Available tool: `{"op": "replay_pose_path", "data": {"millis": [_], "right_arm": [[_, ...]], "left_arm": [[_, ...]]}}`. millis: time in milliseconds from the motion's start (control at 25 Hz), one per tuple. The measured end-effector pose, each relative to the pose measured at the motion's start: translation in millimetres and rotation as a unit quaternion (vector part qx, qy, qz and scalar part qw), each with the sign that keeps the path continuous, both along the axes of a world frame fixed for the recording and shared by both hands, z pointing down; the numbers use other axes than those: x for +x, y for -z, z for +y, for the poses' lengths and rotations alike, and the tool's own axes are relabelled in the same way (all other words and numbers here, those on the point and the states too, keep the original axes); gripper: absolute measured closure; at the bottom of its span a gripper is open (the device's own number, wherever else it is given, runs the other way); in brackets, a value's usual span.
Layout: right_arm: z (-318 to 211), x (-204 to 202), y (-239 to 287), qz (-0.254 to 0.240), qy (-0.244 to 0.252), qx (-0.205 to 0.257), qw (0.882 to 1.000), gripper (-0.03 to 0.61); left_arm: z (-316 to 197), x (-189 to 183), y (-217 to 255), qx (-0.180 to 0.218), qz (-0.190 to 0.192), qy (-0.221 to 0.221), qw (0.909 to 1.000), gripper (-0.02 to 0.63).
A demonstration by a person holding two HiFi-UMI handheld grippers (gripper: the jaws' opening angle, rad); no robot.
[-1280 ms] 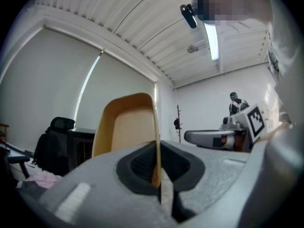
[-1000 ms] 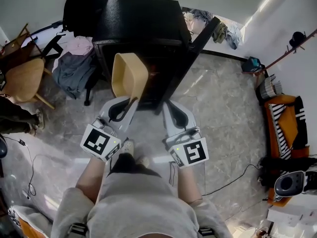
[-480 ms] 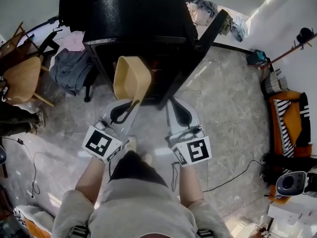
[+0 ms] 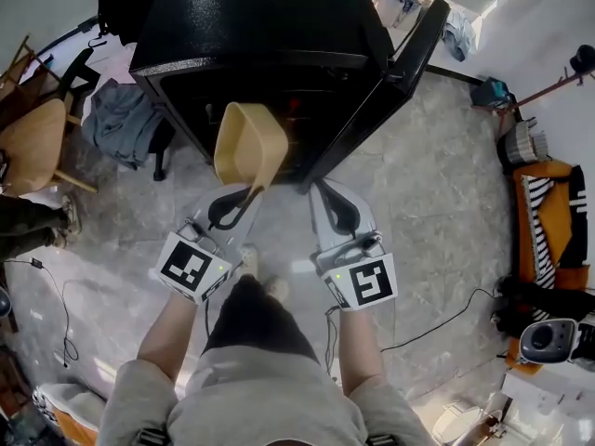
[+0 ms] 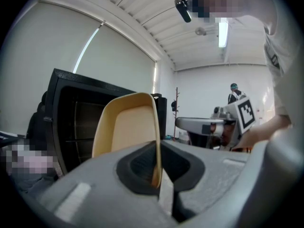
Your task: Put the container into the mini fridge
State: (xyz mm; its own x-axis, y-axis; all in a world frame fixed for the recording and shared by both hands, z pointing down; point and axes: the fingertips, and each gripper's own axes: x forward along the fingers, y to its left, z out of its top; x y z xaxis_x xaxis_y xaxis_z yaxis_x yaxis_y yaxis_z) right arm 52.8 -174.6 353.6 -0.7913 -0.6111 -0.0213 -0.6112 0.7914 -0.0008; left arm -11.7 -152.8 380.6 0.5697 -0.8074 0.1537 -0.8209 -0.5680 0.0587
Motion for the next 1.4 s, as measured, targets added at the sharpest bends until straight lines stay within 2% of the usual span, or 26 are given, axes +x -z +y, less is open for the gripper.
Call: {"op": "replay_pose_path", "data": {"millis": [480,600,760,920,1080,1400], "right_arm": [[-19.2,-5.4,-69.6,-0.005,-0.004,-0.046,0.999,0.580],[-24.4,-2.8,-83.4,-0.008,-0.009,-0.052,0.999,0.580],[-30.4,0.2,-98.8,-0.006,-0.014,-0.057,0.998,0.580],[-37.3,2.7,-111.5,-0.006,-0.017,-0.059,0.998,0.580],[-42.9,2.6,-125.4,-0.004,-0.018,-0.063,0.998,0.580],[-53.5,3.5,-147.2,0.004,-0.020,-0.067,0.998,0.580]], "left_arm": [[-19.9,0.7,-72.0,-0.042,-0.009,-0.007,0.9990,0.603],[-26.6,1.6,-90.3,-0.048,-0.022,-0.014,0.9985,0.603],[-38.0,-1.0,-115.1,-0.071,-0.058,-0.016,0.9956,0.603],[-52.3,-5.5,-143.8,-0.074,-0.134,-0.038,0.9875,0.603],[-68.4,-5.8,-165.1,-0.089,-0.157,-0.044,0.9826,0.603],[-93.1,-9.4,-212.4,-0.120,-0.224,-0.084,0.9634,0.603]]}}
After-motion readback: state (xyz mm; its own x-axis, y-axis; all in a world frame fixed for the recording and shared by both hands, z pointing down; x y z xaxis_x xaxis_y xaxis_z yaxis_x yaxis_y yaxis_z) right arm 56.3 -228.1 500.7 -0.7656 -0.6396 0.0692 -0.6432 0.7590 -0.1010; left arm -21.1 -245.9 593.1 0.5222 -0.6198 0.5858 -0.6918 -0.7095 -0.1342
